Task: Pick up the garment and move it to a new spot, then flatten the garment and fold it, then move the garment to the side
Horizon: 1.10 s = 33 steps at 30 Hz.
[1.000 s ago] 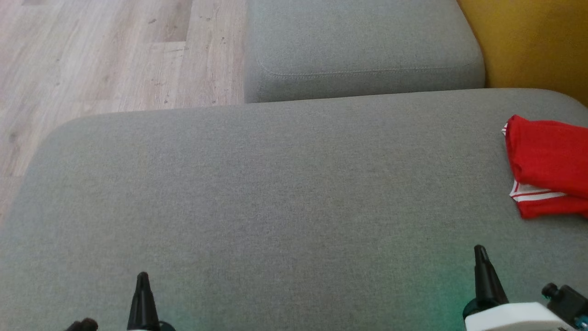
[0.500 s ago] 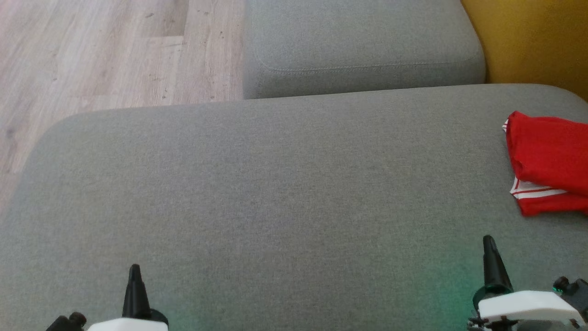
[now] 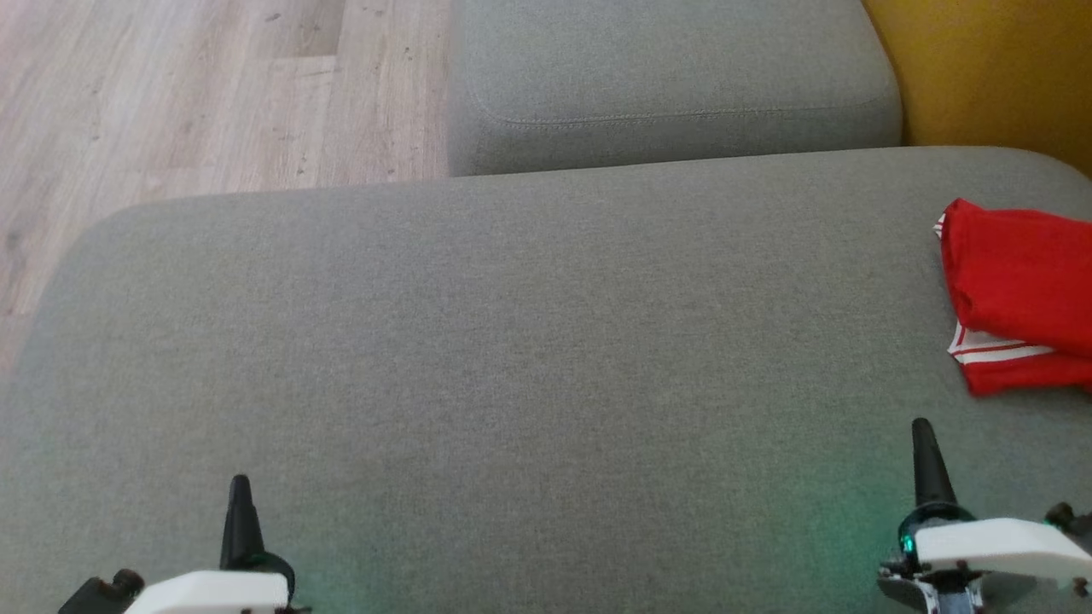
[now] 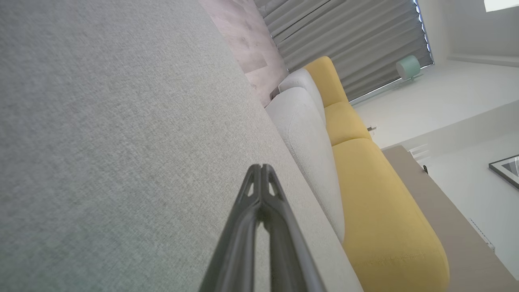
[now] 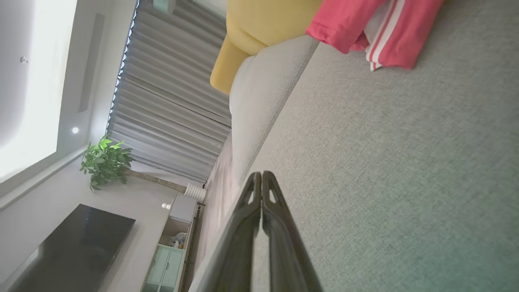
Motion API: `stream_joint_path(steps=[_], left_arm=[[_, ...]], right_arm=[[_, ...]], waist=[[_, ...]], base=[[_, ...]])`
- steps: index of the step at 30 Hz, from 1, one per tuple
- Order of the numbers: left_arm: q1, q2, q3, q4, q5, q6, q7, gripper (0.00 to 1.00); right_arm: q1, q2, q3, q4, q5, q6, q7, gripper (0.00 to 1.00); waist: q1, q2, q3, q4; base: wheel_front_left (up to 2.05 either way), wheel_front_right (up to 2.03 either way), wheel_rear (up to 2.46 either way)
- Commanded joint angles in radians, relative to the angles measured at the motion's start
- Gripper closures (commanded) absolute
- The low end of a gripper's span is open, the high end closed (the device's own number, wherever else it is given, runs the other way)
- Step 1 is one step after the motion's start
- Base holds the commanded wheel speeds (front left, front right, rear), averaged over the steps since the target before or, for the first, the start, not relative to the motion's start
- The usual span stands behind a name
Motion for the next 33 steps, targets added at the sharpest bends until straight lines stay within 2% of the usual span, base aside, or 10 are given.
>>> stream_joint_path(steps=[1, 33], left_arm=[[-0.061, 0.014, 0.031, -0.025, -0.024, -0.005, 0.004, 1.00], [-0.160, 0.012, 0.103, 0.000, -0.382, -0.034, 0.100, 1.00]], right_arm=[[-0.062, -0.019, 0.007, -0.031, 0.029, -0.001, 0.007, 1.00], [-0.156, -0.019, -0.054, -0.015, 0.405, -0.001, 0.101, 1.00]], waist=[[0.0000, 0.0000, 0.001, 0.000], [0.0000, 0.0000, 0.032, -0.007]], base=[[0.00, 0.00, 0.00], [0.00, 0.00, 0.00]])
